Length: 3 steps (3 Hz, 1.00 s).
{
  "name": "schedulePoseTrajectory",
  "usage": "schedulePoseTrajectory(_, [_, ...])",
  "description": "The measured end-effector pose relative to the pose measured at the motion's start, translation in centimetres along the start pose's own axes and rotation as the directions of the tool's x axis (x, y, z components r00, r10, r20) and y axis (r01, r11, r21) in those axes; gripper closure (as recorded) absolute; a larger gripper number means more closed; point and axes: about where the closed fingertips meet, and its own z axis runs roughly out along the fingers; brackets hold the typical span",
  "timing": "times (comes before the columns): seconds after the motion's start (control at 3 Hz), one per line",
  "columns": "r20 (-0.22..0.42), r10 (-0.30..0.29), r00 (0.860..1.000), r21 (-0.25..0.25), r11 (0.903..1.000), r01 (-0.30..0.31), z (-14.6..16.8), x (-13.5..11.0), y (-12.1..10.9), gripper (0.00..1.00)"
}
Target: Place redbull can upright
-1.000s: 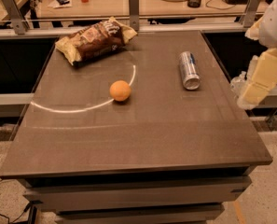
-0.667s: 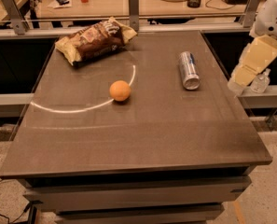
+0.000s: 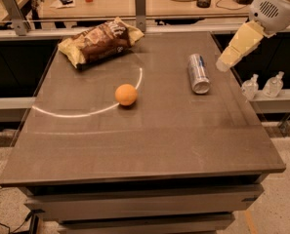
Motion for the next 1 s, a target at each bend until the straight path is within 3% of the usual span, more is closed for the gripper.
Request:
schedulePoseTrajectory(0.67, [-0.096, 0.170, 0.981, 0.043, 0.9850, -0.167, 4.0, -3.6, -2.6, 0.00])
schedulePoseTrajectory(1.0, [-0.103, 0.209, 0.972, 0.038, 0.9777, -0.206, 5.6, -5.8, -3.1, 0.00])
